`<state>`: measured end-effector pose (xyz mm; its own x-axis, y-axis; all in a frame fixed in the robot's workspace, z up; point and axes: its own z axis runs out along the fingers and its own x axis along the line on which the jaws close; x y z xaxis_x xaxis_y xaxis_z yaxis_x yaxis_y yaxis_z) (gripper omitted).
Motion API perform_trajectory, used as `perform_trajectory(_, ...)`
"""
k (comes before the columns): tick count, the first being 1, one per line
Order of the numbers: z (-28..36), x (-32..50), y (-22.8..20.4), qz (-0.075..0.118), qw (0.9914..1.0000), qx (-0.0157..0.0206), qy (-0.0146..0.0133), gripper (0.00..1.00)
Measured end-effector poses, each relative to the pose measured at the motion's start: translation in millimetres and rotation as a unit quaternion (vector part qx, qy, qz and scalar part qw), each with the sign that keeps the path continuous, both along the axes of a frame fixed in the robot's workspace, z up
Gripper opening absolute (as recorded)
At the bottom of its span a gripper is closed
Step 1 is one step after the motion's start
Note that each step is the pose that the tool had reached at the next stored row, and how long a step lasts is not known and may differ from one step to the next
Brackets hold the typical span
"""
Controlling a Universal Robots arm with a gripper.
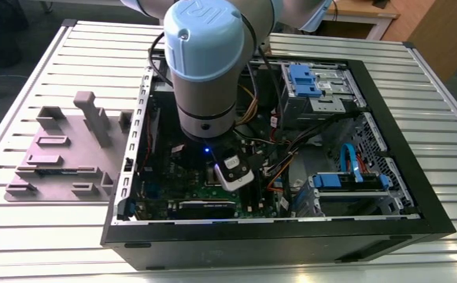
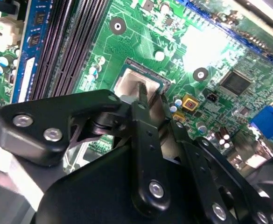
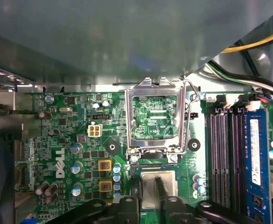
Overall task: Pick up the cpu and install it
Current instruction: 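Place the cpu into insertion slot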
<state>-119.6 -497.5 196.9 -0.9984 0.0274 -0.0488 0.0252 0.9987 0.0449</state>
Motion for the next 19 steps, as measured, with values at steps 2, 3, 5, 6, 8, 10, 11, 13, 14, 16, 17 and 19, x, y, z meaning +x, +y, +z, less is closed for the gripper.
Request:
perform_trajectory(2, 3.9, 0.0, -0.1, 0.000, 1.00000, -0.0003, 0.0002, 0.26)
perform_trajectory(3, 4.7, 0.0, -0.1, 0.000, 1.00000, -0.0003, 0.0002, 0.26)
perform_trajectory(5, 4.6, 1.0, -0.1, 0.000, 1.00000, -0.0003, 0.0002, 0.26)
perform_trajectory(6, 4.8, 2.2, -0.1, 0.000, 1.00000, -0.0004, 0.0005, 0.26)
perform_trajectory(8, 4.7, 4.6, -0.1, 0.000, 1.00000, -0.0003, 0.0009, 0.26)
perform_trajectory(10, 4.7, 6.6, -0.2, 0.000, 1.00000, -0.0003, 0.0011, 0.26)
perform_trajectory(11, 4.7, 6.9, -0.2, 0.000, 1.00000, -0.0004, 0.0012, 0.26)
perform_trajectory(13, 4.7, 7.7, -0.2, 0.000, 1.00000, -0.0004, 0.0012, 0.26)
perform_trajectory(14, 4.7, 7.8, -0.2, 0.000, 1.00000, -0.0004, 0.0012, 0.26)
perform_trajectory(16, 4.7, 7.9, -0.2, 0.000, 1.00000, -0.0004, 0.0012, 0.26)
perform_trajectory(17, 4.7, 8.1, -0.2, 0.000, 1.00000, -0.0004, 0.0012, 0.26)
perform_trajectory(19, 4.7, 8.2, -0.2, 0.000, 1.00000, -0.0004, 0.0012, 0.27)
